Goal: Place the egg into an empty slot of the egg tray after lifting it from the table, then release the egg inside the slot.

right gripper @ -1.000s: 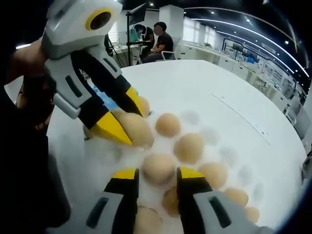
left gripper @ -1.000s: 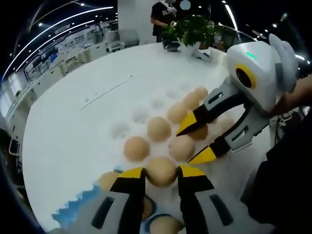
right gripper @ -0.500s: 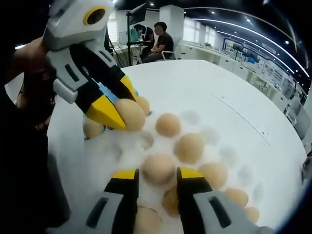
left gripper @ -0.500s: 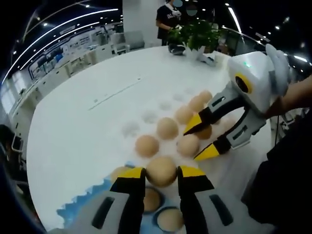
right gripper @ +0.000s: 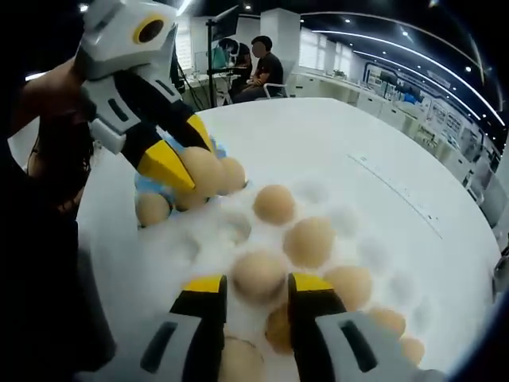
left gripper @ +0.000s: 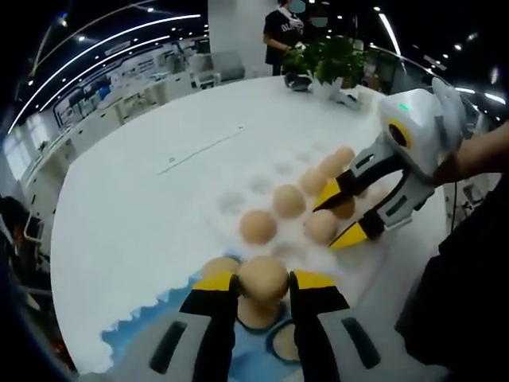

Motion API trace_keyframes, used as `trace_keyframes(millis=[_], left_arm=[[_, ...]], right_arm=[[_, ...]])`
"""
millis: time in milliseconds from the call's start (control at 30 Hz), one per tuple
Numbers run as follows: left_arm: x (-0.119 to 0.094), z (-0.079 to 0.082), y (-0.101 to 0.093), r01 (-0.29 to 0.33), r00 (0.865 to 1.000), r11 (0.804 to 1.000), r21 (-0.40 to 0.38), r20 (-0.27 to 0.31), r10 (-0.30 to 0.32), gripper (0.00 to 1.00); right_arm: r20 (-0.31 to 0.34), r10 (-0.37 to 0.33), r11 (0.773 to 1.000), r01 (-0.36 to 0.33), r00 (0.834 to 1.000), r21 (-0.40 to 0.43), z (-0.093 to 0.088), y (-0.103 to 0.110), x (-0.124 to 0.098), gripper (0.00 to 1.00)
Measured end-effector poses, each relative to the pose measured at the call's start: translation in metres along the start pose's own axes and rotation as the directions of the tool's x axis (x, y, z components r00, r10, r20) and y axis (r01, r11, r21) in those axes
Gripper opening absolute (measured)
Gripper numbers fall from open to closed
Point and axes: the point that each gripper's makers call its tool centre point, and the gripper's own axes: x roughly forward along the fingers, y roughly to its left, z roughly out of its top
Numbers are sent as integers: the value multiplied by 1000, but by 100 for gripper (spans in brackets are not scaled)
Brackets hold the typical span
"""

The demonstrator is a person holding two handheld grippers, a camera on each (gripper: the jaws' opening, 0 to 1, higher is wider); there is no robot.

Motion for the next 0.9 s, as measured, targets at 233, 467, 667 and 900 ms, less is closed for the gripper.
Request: trace_keyframes(millis=[233, 467, 667, 900], left_arm=[[-3, -2, 7, -17, 1000, 1000, -12, -1, 17, 26], [-5, -5, 10, -26, 1000, 1000, -15, -1, 26, 26], [-9, -9, 14, -36, 999, 999, -18, 2, 36, 26], [-12, -15, 26, -58, 998, 998, -24, -7, 58, 26]], right_arm=[[-2, 1, 1000, -1, 1000, 2, 0, 0, 0, 32], [-2, 1, 1000, -1, 1000, 3, 0, 1, 0, 32], [-1, -1, 1000, 1, 1000, 2, 0, 1, 0, 32], [-2, 0, 1000, 0, 1000, 3, 0, 0, 0, 32]])
